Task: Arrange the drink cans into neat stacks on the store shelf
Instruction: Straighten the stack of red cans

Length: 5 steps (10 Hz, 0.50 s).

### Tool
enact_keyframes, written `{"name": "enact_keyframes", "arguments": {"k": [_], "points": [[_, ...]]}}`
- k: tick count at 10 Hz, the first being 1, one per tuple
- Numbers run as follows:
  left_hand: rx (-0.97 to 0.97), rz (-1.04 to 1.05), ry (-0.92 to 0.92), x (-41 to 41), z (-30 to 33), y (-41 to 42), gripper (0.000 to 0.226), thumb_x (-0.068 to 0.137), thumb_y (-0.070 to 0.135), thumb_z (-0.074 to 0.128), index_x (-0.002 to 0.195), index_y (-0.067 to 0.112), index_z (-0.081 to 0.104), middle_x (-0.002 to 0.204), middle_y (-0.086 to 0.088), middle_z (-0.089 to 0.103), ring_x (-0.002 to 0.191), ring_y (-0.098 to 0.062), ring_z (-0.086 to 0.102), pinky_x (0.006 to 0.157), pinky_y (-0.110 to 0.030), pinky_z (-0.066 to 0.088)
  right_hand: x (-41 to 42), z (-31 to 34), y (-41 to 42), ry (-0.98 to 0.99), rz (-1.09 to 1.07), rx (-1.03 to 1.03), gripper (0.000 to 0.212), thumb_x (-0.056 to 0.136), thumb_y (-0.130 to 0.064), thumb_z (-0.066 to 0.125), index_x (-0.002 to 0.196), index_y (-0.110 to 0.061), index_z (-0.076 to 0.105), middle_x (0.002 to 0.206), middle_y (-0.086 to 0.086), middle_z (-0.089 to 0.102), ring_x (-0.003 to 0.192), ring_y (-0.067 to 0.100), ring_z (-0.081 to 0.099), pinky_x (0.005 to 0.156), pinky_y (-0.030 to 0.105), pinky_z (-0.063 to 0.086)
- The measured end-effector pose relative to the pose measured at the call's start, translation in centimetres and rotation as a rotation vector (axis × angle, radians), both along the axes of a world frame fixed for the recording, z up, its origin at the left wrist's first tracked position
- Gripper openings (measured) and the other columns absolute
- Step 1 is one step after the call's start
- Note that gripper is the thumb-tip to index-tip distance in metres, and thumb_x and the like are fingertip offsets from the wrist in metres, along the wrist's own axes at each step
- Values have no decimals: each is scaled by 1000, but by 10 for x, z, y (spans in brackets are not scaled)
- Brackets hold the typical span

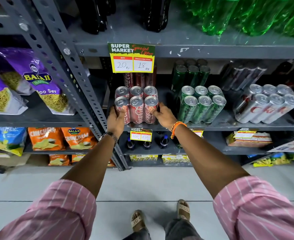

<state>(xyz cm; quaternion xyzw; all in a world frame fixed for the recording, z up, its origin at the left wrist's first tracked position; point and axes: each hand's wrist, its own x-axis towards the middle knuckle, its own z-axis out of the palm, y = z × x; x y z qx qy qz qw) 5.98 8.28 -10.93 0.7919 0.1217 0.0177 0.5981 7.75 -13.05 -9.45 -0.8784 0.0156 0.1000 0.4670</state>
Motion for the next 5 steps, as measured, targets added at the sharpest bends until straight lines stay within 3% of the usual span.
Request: {"name": "enact_keyframes", "arguments": {"k": [3,4,5], "points": [[42,-6,55,-8,10,-1,67,90,58,46,143,18,38,141,-8,55,128,-27,52,110,-44,40,-7,5,4,29,-16,-4,41,99,-38,54,129,-11,48,123,12,67,113,29,63,88,32,45],[154,4,41,-12,13,-4,58,95,44,46,142,11,39,141,-13,52,130,-31,49,110,-45,39,-9,12,5,52,-37,-4,40,98,-36,55,129,-12,47,123,10,67,114,29,64,89,33,47],[302,42,-47,-33,22,-13,61,94,33,51,145,5,33,144,-17,44,134,-31,42,111,-41,36,-31,26,4,18,-40,41,52,98,-30,58,142,-9,41,140,12,59,130,29,57,107,41,46]]}}
